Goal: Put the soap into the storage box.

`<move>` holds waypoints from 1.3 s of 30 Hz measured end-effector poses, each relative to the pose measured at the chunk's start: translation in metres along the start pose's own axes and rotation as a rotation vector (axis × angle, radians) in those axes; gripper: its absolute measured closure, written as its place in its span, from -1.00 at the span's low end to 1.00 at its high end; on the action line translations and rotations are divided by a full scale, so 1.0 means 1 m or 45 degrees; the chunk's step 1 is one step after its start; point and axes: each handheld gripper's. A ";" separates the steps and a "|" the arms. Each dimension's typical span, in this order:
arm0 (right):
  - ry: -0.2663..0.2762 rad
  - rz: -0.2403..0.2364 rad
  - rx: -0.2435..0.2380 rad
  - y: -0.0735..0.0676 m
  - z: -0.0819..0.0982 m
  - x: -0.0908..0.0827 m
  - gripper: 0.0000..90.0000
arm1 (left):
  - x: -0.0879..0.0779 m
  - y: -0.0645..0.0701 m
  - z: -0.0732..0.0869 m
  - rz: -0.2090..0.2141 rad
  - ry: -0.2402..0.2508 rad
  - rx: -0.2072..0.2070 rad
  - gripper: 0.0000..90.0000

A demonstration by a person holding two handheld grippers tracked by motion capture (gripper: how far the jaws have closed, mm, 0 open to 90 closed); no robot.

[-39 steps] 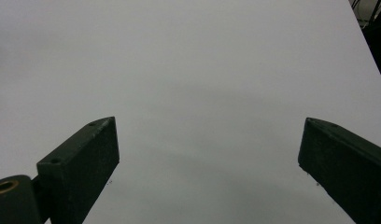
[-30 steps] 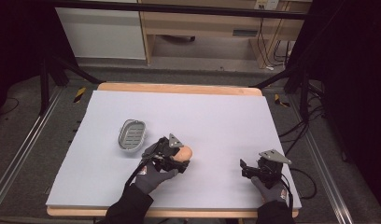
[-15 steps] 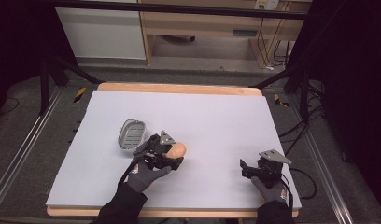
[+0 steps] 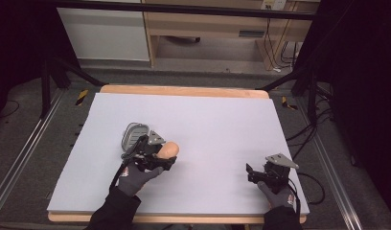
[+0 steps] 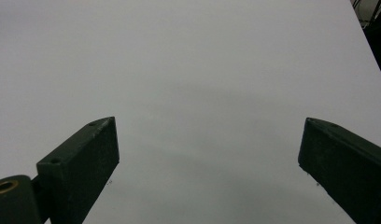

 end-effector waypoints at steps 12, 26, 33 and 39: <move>0.001 -0.007 -0.003 -0.001 0.000 -0.001 -0.88 | -0.008 -0.017 0.009 -0.018 0.011 -0.051 -0.29; -0.001 -0.012 -0.012 -0.002 0.000 0.000 -0.88 | -0.016 -0.037 0.013 -0.052 0.045 -0.126 -0.29; -0.005 -0.012 -0.011 -0.003 0.000 0.000 -0.88 | -0.020 -0.043 0.012 -0.065 0.058 -0.140 -0.29; -0.006 -0.013 -0.013 -0.003 -0.001 0.001 -0.88 | -0.020 -0.048 0.011 -0.078 0.059 -0.152 -0.29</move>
Point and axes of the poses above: each handheld gripper's, and its own axes: x roughly forward along the jaws, z roughly out of its underside, y roughly to its right, and after that the axes turned 10 degrees about -y, right-handed
